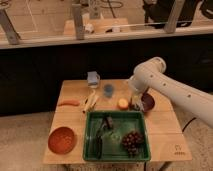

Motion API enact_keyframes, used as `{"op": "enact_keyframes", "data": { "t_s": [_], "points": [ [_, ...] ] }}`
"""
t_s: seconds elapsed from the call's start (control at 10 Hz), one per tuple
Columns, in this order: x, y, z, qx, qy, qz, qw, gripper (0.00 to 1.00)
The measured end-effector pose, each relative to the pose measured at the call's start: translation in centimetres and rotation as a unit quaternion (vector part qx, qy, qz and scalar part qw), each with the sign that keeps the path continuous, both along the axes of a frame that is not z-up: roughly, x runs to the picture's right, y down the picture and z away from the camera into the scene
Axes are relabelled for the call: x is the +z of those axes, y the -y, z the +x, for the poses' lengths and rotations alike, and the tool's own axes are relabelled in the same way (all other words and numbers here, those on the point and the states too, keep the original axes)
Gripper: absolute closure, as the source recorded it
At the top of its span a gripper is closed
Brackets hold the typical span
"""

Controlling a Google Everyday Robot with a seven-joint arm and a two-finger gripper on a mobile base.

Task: Place apple in plastic cup

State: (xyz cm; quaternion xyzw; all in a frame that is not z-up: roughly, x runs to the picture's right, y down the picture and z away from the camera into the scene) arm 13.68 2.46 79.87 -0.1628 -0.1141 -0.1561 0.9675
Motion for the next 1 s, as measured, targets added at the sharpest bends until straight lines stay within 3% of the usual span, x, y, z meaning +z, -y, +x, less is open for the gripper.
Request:
{"op": "enact_keyframes", "data": {
  "t_s": [0.5, 1.0],
  "points": [
    [1.9, -1.3, -2.5, -0.011, 0.029, -0.004, 0.9995, 0.2],
    [5.3, -2.0, -2.7, -0.019, 0.015, -0.003, 0.9997, 0.2]
  ]
}}
